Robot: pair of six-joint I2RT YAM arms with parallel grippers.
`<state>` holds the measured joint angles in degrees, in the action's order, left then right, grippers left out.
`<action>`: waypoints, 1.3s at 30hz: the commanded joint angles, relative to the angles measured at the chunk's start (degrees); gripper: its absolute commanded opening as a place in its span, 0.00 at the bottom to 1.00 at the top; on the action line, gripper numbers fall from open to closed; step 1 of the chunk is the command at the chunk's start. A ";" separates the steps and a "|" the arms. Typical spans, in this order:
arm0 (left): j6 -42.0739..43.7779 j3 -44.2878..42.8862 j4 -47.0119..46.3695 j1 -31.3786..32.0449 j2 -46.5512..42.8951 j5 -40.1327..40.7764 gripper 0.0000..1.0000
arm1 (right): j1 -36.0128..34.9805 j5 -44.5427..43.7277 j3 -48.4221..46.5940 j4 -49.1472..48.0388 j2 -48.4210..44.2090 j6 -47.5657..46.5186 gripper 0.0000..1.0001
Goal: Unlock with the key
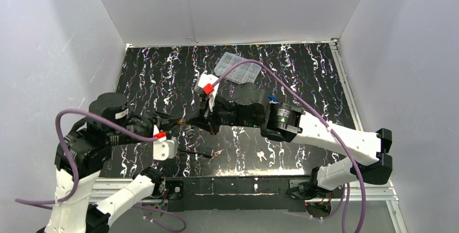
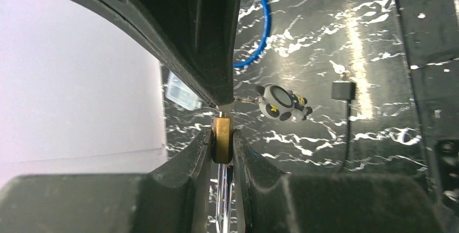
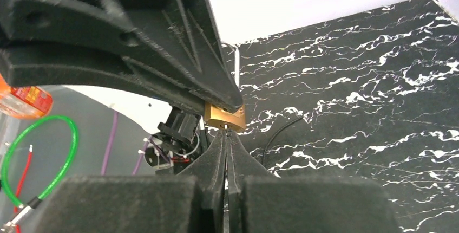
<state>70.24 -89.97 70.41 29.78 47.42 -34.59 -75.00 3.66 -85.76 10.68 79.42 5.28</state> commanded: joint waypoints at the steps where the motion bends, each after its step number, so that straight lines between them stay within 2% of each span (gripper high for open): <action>1: 4.52 3.82 -13.41 0.54 -4.60 -6.86 0.00 | 2.24 -2.43 -0.37 -0.53 1.14 8.12 0.01; 5: 8.05 6.54 -16.12 0.54 -6.85 -7.55 0.00 | 4.74 2.51 2.54 -5.39 -0.44 14.37 0.01; 11: 15.09 12.24 -18.90 0.54 -10.31 -6.50 0.00 | 7.28 8.09 2.43 -7.42 -1.23 17.64 0.01; 16: 22.17 20.76 -26.11 0.55 -14.64 -6.13 0.00 | 14.57 15.76 6.33 -12.36 -4.93 27.54 0.02; 17: 23.57 22.67 -27.51 0.58 -15.72 -6.06 0.00 | 16.24 16.93 7.07 -13.29 -5.67 30.00 0.12; 19: 24.33 24.20 -28.64 0.56 -16.85 -5.58 0.00 | 18.24 18.13 8.52 -13.66 -7.86 29.77 0.60; 20: 26.24 25.49 -29.28 0.54 -17.66 -5.72 0.00 | 19.27 18.23 8.89 -13.41 -8.80 29.90 0.70; 22: 29.00 28.60 -32.75 0.61 -19.62 -6.79 0.00 | 21.30 20.30 8.86 -13.63 -8.73 32.52 0.75; 27: 34.44 33.08 -38.07 0.54 -22.20 -7.65 0.00 | 24.24 29.28 8.92 -18.28 -5.64 40.61 0.79; 31: 39.37 36.00 -40.80 0.59 -23.41 -8.12 0.00 | 24.29 35.47 7.21 -20.35 -2.99 42.91 0.79; 34: 42.95 37.80 -43.22 0.55 -23.51 -7.59 0.00 | 24.29 39.65 6.42 -21.67 -1.20 44.75 0.74; 39: 45.51 39.42 -47.75 0.54 -22.53 -7.11 0.00 | 24.36 41.07 6.44 -18.88 -0.84 43.55 0.64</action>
<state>111.28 -51.29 29.23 30.15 24.32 -40.56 -50.70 40.36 -76.71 -6.37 79.46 48.10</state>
